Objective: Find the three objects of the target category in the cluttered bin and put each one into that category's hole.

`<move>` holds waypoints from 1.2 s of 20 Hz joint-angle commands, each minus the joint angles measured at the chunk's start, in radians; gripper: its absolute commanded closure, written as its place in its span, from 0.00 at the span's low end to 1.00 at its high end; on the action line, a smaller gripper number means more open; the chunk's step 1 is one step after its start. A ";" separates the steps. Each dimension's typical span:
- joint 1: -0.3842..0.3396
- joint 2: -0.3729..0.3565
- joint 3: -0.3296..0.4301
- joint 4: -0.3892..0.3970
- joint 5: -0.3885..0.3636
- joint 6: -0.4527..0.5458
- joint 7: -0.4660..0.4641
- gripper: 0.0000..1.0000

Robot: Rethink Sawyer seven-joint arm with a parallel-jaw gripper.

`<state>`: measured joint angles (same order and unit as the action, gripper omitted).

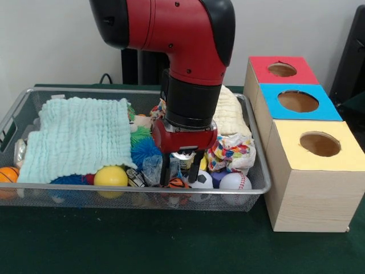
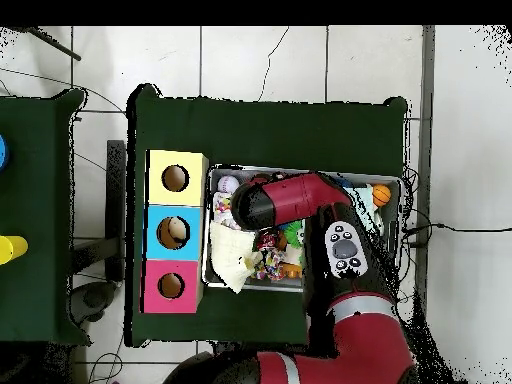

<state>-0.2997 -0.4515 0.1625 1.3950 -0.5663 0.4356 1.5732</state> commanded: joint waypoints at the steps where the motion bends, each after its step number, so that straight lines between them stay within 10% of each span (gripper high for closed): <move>1: -0.036 0.107 -0.019 0.064 -0.029 0.150 -0.031 0.00; 24: -0.089 0.222 -0.003 0.010 0.030 0.175 -0.034 0.00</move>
<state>-0.3564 -0.3727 0.1634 1.3550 -0.5201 0.4356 1.5732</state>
